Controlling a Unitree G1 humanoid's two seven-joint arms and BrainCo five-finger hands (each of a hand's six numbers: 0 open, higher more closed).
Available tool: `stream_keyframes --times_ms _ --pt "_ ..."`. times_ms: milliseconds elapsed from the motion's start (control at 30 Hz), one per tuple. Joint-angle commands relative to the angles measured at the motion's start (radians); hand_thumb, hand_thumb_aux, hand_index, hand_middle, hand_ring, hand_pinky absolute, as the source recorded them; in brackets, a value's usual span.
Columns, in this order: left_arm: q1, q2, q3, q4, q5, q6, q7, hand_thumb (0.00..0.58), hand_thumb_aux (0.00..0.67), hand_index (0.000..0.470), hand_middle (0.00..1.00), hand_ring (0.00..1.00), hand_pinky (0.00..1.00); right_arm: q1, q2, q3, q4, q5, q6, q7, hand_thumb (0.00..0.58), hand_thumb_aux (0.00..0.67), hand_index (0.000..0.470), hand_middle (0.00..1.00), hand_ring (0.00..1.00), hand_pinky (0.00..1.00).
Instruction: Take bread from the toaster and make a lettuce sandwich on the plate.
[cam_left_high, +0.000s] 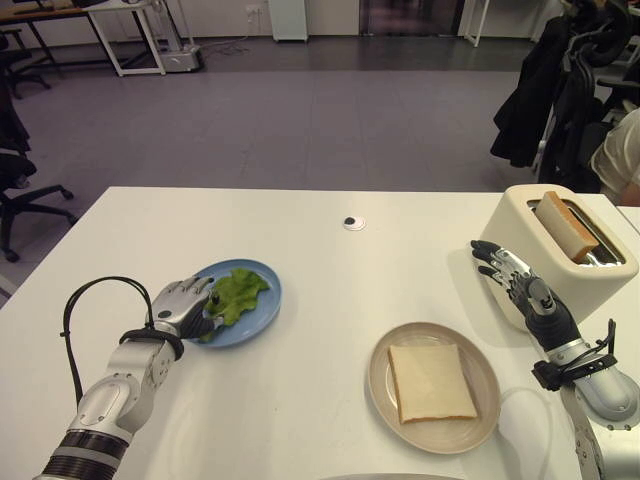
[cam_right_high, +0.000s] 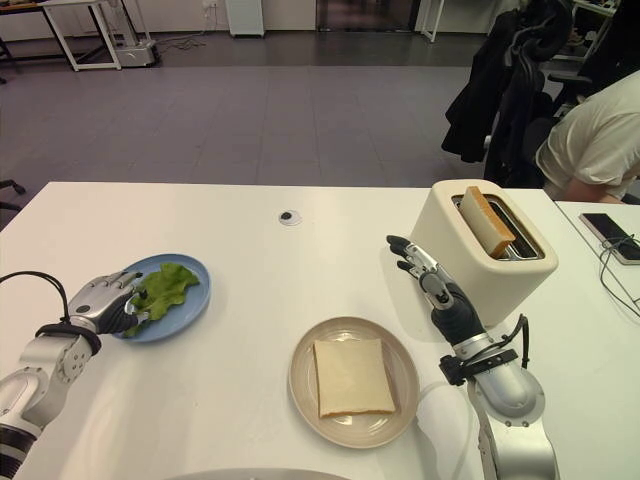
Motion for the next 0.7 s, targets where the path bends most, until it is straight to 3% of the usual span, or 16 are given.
stream_keyframes --times_ms 33,133,167,433,700 --pt "0.032 0.005 -0.025 0.001 0.011 0.006 -0.013 0.476 0.386 0.271 0.0 0.0 0.0 0.004 -0.002 -0.015 -0.015 0.011 0.015 0.002 0.0 0.0 0.0 0.0 0.0 0.0" --pt "0.032 0.005 -0.027 0.0 0.005 0.005 -0.01 0.517 0.449 0.315 0.0 0.0 0.0 0.008 -0.001 -0.018 -0.018 0.01 0.016 0.001 0.0 0.0 0.0 0.0 0.0 0.0" --pt "0.033 0.007 -0.025 -0.001 0.003 0.005 -0.01 0.58 0.67 0.47 0.0 0.0 0.0 0.007 -0.001 -0.018 -0.018 0.01 0.017 0.001 0.0 0.0 0.0 0.0 0.0 0.0" --pt "0.035 0.013 -0.018 0.008 -0.009 -0.005 0.0 0.58 0.67 0.47 0.0 0.0 0.0 -0.001 0.002 -0.018 -0.013 0.008 0.017 0.001 0.0 0.0 0.0 0.0 0.0 0.0" --pt "-0.012 0.021 0.144 -0.265 -0.096 0.018 -0.028 0.58 0.67 0.47 0.0 0.0 0.0 -0.008 0.001 -0.017 -0.005 0.006 0.017 0.002 0.0 0.0 0.0 0.0 0.0 0.0"
